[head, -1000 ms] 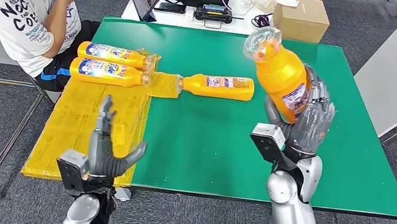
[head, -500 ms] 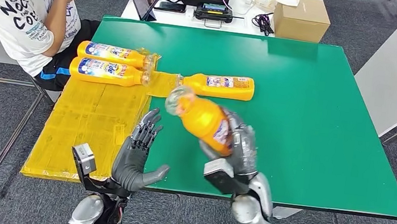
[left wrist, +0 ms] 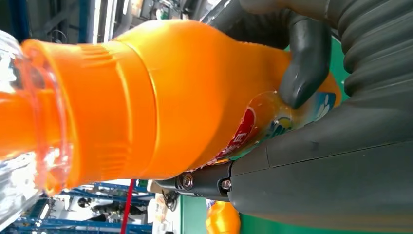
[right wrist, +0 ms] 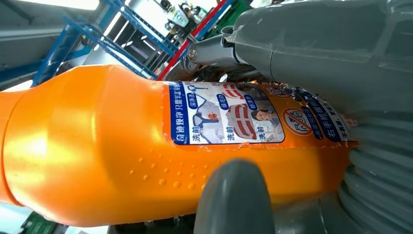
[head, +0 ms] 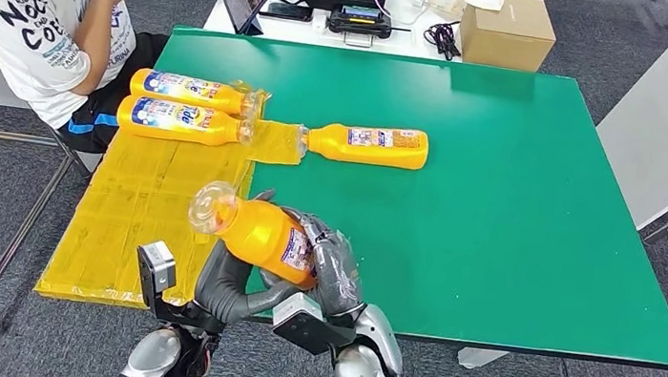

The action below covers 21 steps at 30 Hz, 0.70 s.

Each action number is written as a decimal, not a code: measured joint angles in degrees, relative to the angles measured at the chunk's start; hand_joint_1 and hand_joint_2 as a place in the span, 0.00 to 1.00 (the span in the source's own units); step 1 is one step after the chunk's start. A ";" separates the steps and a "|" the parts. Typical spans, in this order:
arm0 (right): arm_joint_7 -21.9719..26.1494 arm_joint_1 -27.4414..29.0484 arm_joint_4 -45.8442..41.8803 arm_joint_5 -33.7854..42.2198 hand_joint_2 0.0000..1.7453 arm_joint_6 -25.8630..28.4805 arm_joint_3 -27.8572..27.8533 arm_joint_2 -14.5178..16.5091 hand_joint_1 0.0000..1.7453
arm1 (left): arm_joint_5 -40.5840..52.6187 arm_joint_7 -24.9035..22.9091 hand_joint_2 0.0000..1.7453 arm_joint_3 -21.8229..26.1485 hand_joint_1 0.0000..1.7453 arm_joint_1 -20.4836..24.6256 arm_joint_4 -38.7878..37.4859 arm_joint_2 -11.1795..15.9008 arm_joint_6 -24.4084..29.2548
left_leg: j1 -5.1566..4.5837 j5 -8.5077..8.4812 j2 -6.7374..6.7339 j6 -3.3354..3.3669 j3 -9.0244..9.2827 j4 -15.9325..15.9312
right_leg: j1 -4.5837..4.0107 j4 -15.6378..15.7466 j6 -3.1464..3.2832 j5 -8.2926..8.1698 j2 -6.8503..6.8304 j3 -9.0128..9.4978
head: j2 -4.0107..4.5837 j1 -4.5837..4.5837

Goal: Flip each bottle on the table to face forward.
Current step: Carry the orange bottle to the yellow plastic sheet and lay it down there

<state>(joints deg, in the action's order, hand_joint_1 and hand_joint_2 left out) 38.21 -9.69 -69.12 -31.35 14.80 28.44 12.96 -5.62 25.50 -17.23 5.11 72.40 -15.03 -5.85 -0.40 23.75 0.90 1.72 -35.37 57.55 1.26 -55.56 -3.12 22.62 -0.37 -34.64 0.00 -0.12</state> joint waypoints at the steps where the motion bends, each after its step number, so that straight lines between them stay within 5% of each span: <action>1: 0.00 0.00 0.13 0.17 1.00 -0.36 0.32 0.00 1.00 | 0.50 0.03 1.00 0.01 0.00 0.04 -0.10 0.01 0.79 | 0.00 0.00 0.00 0.00 0.00 0.00 | 0.00 0.00 0.00 0.00 0.00 0.00 | 0.00 0.00; 11: -0.84 -0.23 2.77 0.36 1.00 -1.98 5.57 0.46 1.00 | 1.19 -0.01 1.00 1.17 0.00 0.30 -2.30 0.01 4.19 | 0.03 0.00 -0.02 -0.01 0.00 0.00 | -0.03 0.00 0.01 0.00 0.01 -0.02 | 0.00 0.01; 21: -0.48 -3.13 7.73 0.86 1.00 -4.86 9.53 0.44 1.00 | -7.24 0.76 1.00 3.43 0.00 -1.21 -3.46 0.01 -1.42 | 0.02 0.00 -0.05 -0.01 0.00 0.00 | -0.03 0.00 0.01 0.00 0.03 -0.07 | 0.00 -0.01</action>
<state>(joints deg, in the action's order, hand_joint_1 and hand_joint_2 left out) 37.73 -12.82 -61.40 -30.49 9.94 37.97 13.40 -12.85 26.27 -13.80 3.90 68.94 -15.02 -7.27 -0.38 23.74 0.85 1.72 -35.36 57.56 1.23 -55.56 -3.11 22.62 -0.34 -34.71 0.00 -0.13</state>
